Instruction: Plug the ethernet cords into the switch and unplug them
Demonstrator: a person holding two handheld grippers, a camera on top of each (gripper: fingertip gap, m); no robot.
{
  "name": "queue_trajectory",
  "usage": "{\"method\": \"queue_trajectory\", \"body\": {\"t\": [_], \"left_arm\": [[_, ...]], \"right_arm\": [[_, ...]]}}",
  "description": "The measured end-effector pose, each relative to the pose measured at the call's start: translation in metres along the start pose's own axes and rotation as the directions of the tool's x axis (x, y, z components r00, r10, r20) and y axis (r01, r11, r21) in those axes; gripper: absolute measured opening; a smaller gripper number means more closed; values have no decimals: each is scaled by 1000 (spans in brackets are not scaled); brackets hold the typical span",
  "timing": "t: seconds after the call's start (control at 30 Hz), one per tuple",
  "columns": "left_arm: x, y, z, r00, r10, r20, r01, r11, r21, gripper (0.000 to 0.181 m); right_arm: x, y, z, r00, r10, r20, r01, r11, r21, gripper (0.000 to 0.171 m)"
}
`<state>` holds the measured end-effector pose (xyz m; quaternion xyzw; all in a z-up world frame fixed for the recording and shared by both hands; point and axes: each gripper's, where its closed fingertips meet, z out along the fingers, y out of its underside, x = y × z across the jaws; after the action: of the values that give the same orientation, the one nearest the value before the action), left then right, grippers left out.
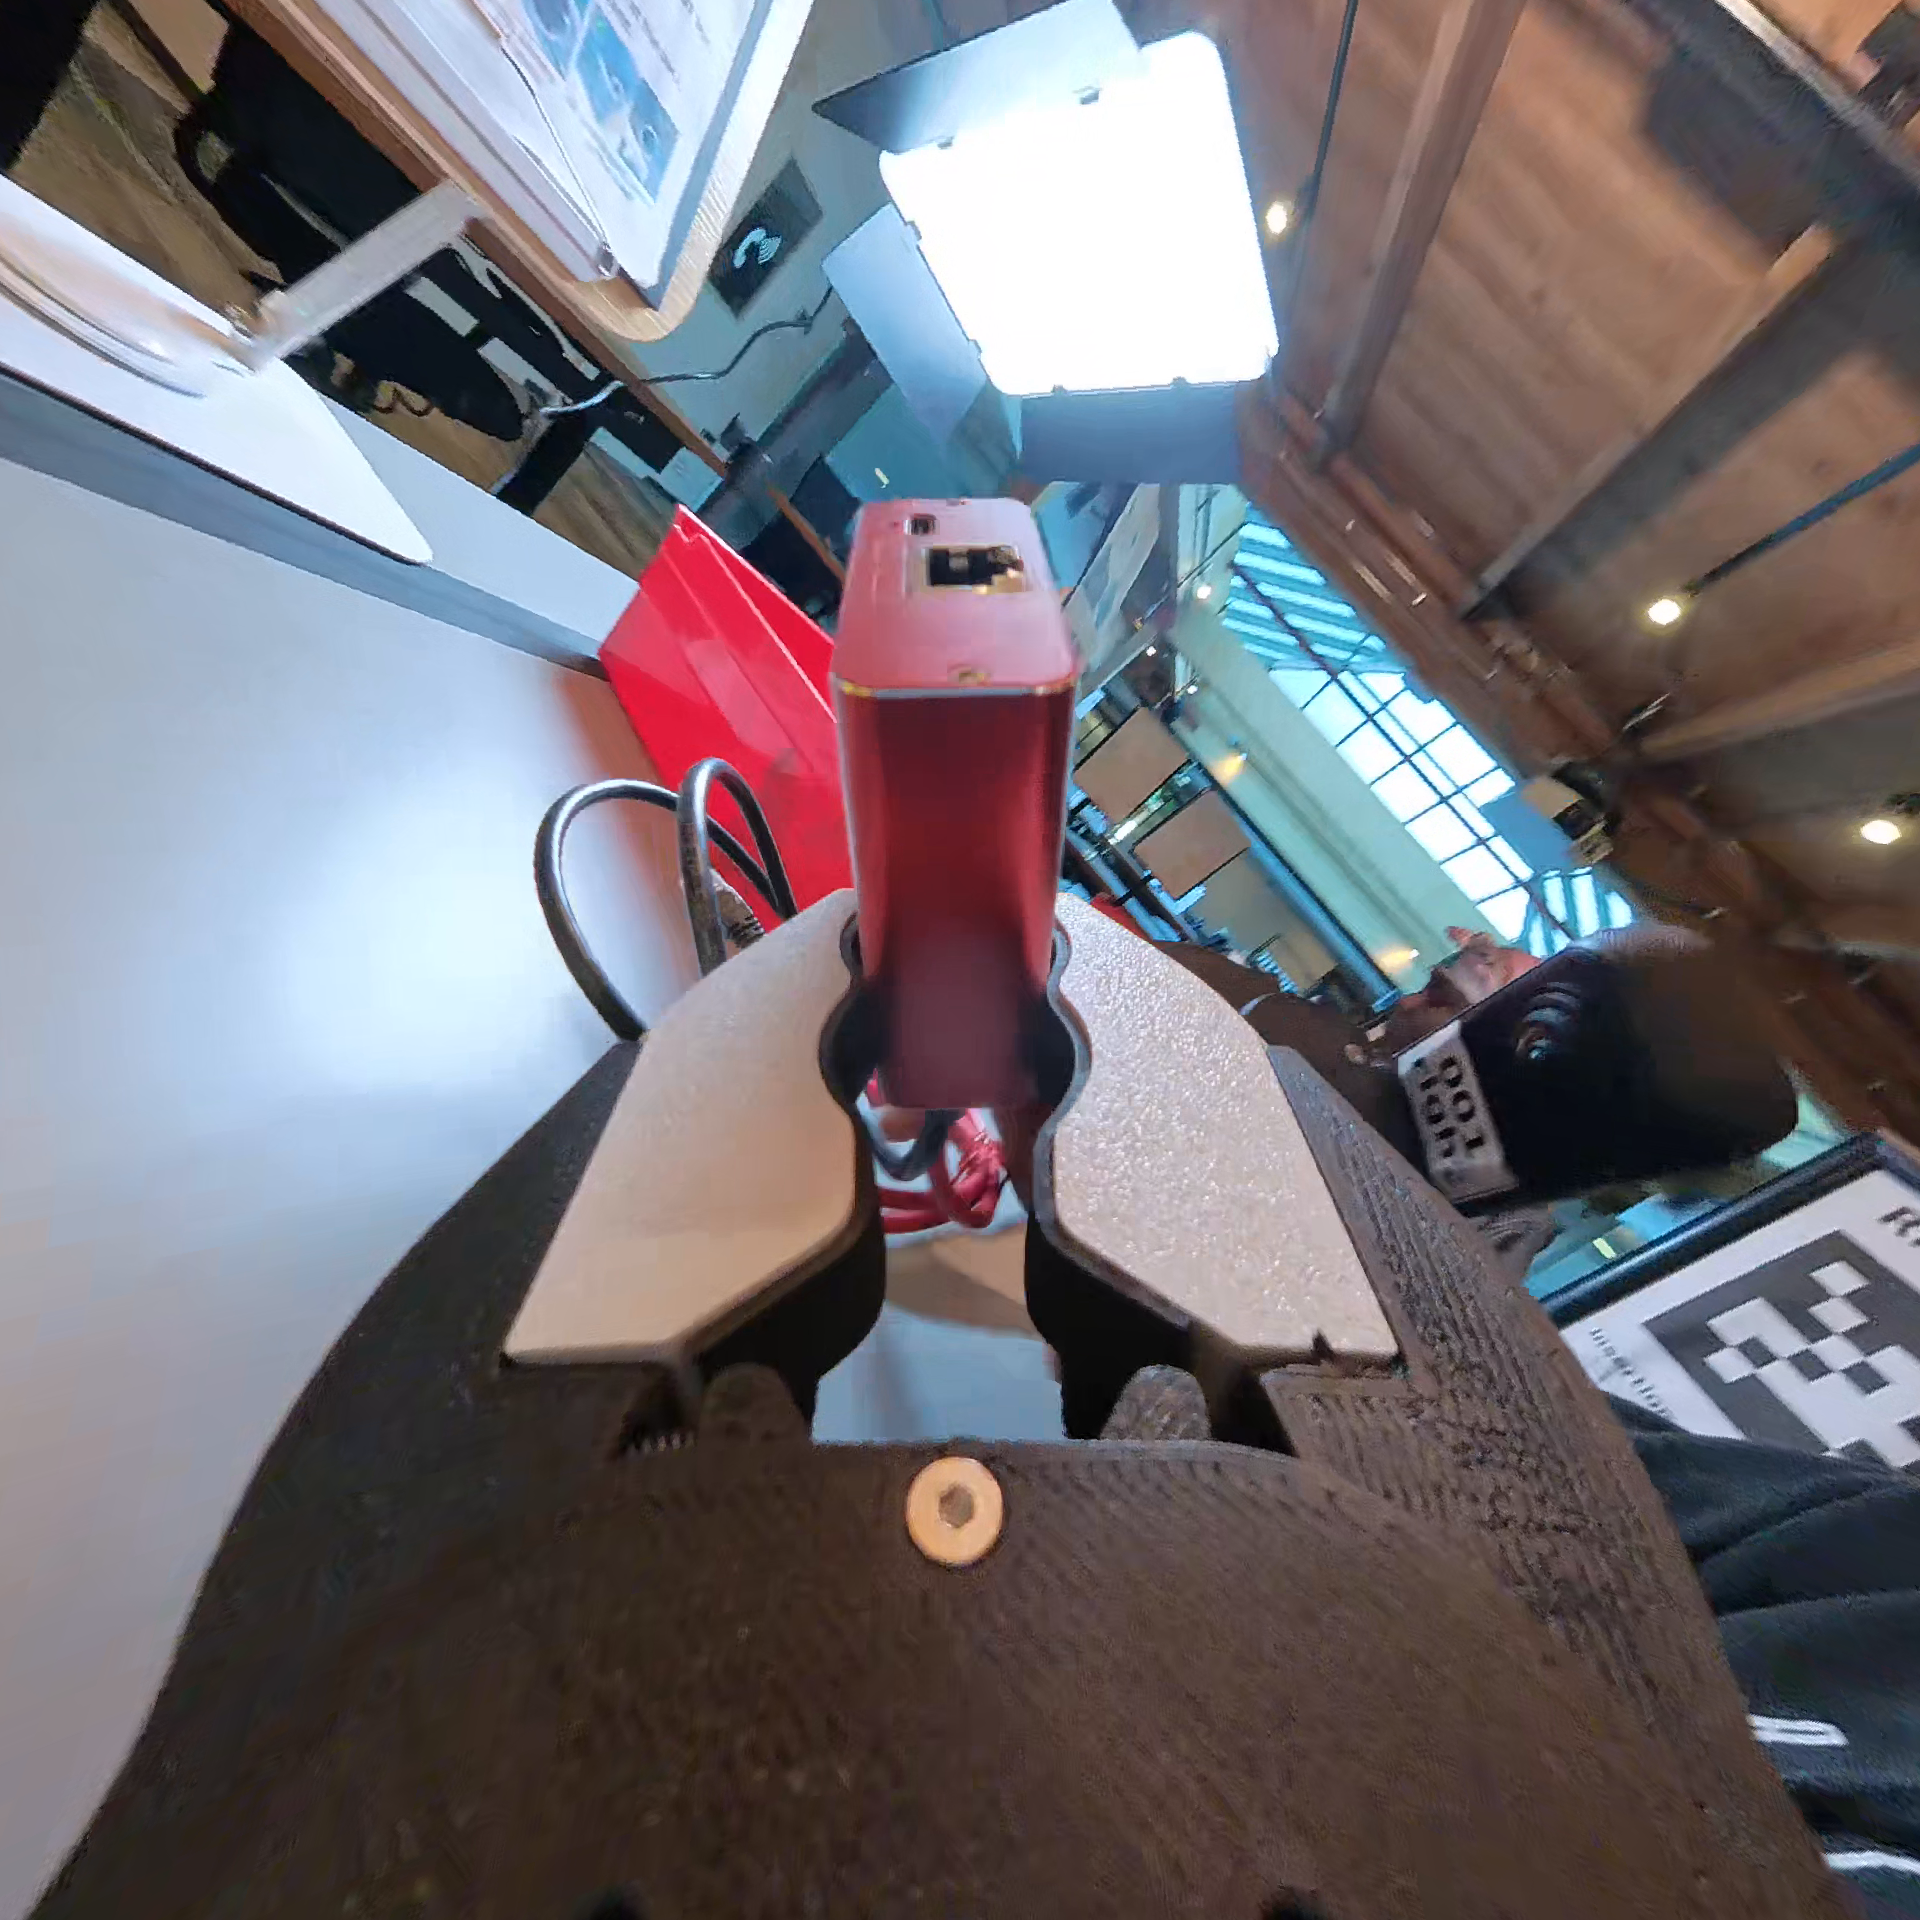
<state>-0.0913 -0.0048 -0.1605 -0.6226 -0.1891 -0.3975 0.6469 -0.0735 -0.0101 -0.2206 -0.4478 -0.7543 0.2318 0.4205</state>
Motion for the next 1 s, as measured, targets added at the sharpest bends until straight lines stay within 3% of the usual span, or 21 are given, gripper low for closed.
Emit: {"method": "queue_trajectory", "body": {"t": [0.03,0.13,0.23,0.3,0.4,0.5,0.57,0.67,0.73,0.77,0.8,0.83,0.87,1.0], "left_arm": [[2,4,1,1000,-8,0,8,1000,-2,28],[3,9,1,999,47,-15,-48,997,-56,31],[15,15,0,978,162,-134,-181,972,-148,45],[22,27,-2,928,317,-197,-358,904,-234,52],[21,43,-5,752,623,-215,-658,692,-298,65],[10,41,-7,443,886,-133,-862,381,-333,67],[6,38,-6,309,946,-101,-899,256,-355,69],[12,42,-5,198,972,-130,-933,146,-330,71],[24,57,-5,65,979,-194,-962,10,-272,53],[28,65,-6,-18,975,-223,-967,-74,-244,35],[30,67,-7,-81,971,-225,-961,-136,-241,33],[28,66,-7,-74,972,-224,-955,-134,-265,32],[27,63,-8,-2,975,-222,-959,-65,-275,32],[31,48,-13,340,911,-233,-930,289,-228,30]], "right_arm": [[1,-1,2,998,-62,-5,62,998,2,25],[17,5,-5,975,-219,-41,218,975,-41,9],[29,27,-23,955,-289,73,296,947,-128,8],[31,33,-39,949,-267,169,287,952,-107,8],[35,42,-58,925,-261,275,301,947,-112,7],[31,43,-72,884,-254,392,312,946,-92,7],[25,44,-79,844,-277,460,349,934,-76,7],[11,47,-88,784,-268,560,376,923,-84,7],[5,49,-90,765,-252,593,377,921,-94,7],[3,49,-89,762,-251,597,377,921,-95,7],[5,52,-88,769,-257,586,384,918,-101,8],[10,49,-84,794,-275,543,374,924,-79,12],[15,42,-80,825,-283,489,343,939,-35,17],[37,8,-80,940,-250,233,218,964,155,49]]}}
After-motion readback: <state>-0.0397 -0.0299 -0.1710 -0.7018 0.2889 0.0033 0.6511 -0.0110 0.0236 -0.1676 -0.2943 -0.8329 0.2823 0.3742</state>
